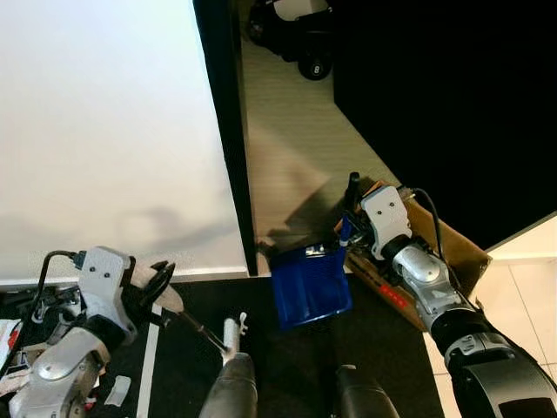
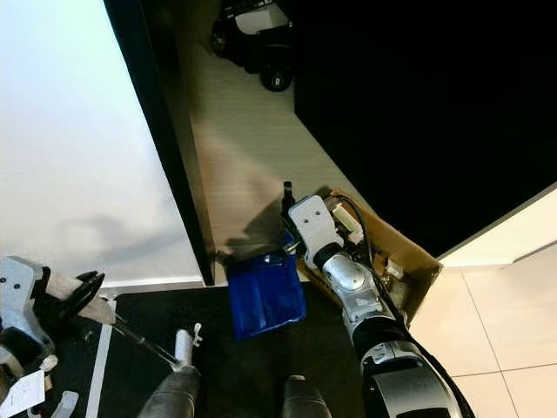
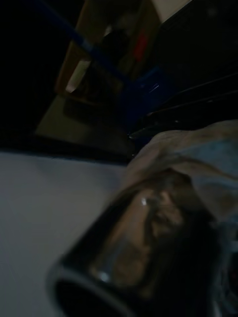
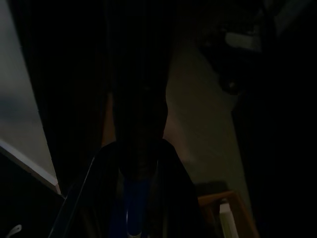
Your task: Sweep floor
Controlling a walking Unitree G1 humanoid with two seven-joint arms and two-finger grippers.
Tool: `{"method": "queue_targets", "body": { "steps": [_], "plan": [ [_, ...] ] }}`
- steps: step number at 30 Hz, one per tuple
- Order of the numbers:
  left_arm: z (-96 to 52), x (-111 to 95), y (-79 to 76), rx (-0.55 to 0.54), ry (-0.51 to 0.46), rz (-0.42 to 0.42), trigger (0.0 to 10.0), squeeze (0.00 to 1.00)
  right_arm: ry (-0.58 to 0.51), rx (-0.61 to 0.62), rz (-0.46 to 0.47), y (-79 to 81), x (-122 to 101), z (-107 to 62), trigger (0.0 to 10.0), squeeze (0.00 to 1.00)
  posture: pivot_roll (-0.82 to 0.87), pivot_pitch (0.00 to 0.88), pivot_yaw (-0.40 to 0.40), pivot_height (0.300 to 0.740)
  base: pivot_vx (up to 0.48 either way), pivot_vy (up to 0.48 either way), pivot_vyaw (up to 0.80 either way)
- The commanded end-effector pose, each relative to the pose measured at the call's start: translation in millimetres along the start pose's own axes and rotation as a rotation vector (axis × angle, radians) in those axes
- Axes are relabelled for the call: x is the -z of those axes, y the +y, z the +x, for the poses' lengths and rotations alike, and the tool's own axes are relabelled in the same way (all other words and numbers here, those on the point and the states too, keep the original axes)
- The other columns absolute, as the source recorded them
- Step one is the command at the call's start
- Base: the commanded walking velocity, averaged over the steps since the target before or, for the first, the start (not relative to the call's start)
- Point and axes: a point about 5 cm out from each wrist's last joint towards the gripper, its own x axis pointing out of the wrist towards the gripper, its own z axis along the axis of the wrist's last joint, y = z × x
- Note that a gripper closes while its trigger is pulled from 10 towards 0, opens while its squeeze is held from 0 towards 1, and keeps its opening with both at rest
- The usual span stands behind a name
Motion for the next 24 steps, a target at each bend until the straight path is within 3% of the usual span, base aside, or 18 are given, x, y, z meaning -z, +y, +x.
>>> {"method": "queue_targets", "body": {
  "steps": [1, 6, 16, 20, 24],
  "plan": [
    [-0.6, 11.9, -6.0, -0.031, 0.02, -0.007, 10.0, 0.0, 0.045, -0.087, -0.02, 20.7, 12.4, -6.6, 10.0, 0.0, 0.17, 0.157, -0.06, 0.74, 0.0, 0.0, 0.0],
    [-3.4, 8.0, -1.2, -0.051, 0.009, 0.014, 10.0, 0.0, 0.072, -0.129, 0.021, 26.5, 18.5, -10.4, 10.0, 0.0, 0.18, 0.155, -0.059, 0.74, 0.0, 0.0, 0.0],
    [-5.8, -12.2, 21.0, -0.107, -0.042, 0.117, 10.0, 0.0, 0.052, -0.089, 0.06, -2.7, 7.9, -6.7, 10.0, 0.0, 0.17, 0.152, -0.063, 0.74, 0.0, 0.0, 0.0],
    [-8.0, -30.1, 34.6, -0.14, -0.081, 0.191, 10.0, 0.0, 0.036, -0.129, 0.064, -5.2, 3.2, -5.9, 10.0, 0.0, 0.17, 0.15, -0.064, 0.74, 0.0, 0.0, 0.0],
    [-10.4, -38.6, 42.2, -0.152, -0.094, 0.216, 10.0, 0.0, 0.034, -0.149, 0.077, -4.3, 2.3, -6.1, 10.0, 0.0, 0.17, 0.149, -0.064, 0.74, 0.0, 0.0, 0.0]
  ]
}}
